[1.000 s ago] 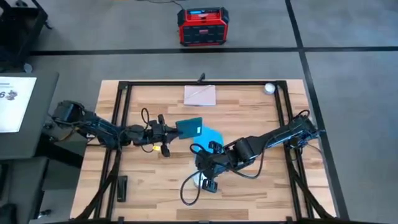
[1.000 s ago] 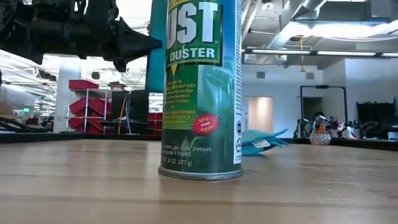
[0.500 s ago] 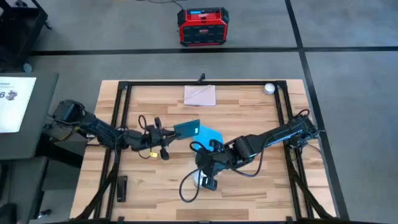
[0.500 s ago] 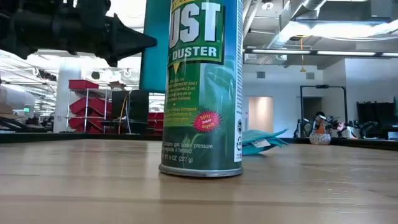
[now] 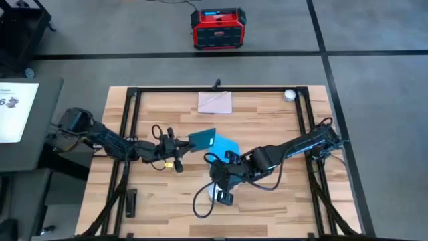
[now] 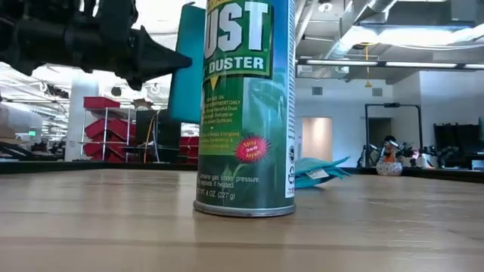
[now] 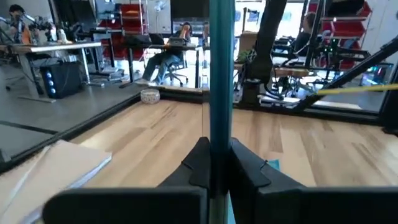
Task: Apply microfiber cloth
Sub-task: Spray the back of the tablet using the spray bottle
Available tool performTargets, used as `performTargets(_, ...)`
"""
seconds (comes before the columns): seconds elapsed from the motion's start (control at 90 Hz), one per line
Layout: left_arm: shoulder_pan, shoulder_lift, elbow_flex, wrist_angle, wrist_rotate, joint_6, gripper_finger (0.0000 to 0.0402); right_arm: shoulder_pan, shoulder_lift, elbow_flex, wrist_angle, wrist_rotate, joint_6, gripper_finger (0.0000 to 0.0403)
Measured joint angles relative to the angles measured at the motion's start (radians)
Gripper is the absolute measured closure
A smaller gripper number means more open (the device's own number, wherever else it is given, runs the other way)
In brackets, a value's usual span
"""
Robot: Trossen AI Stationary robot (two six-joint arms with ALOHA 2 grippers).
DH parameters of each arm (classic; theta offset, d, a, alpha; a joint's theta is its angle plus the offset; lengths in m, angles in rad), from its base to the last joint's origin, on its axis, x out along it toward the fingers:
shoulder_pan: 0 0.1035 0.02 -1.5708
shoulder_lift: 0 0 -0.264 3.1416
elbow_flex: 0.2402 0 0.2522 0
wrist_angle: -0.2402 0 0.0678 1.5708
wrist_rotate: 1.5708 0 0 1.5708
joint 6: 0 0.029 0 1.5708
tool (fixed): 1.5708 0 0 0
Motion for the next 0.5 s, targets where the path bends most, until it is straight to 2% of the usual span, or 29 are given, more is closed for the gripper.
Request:
performTargets(0.167,0.000,0.105,0.007,0.132,0.023,-0.004,0.0398,0.000,0.002,0.000,0.001,0.000,0.000,0.0403)
performTargets(0.333,0.000,0.174,0.046,0.144,0.027,-0.005,0.0398,-0.001,0.027,0.002,0.004,-0.035,0.004,0.0403)
performTargets(0.5,-0.003,0.184,0.061,0.146,0.035,0.002,0.0398,-0.001,0.029,0.001,0.010,-0.041,0.003,0.0403)
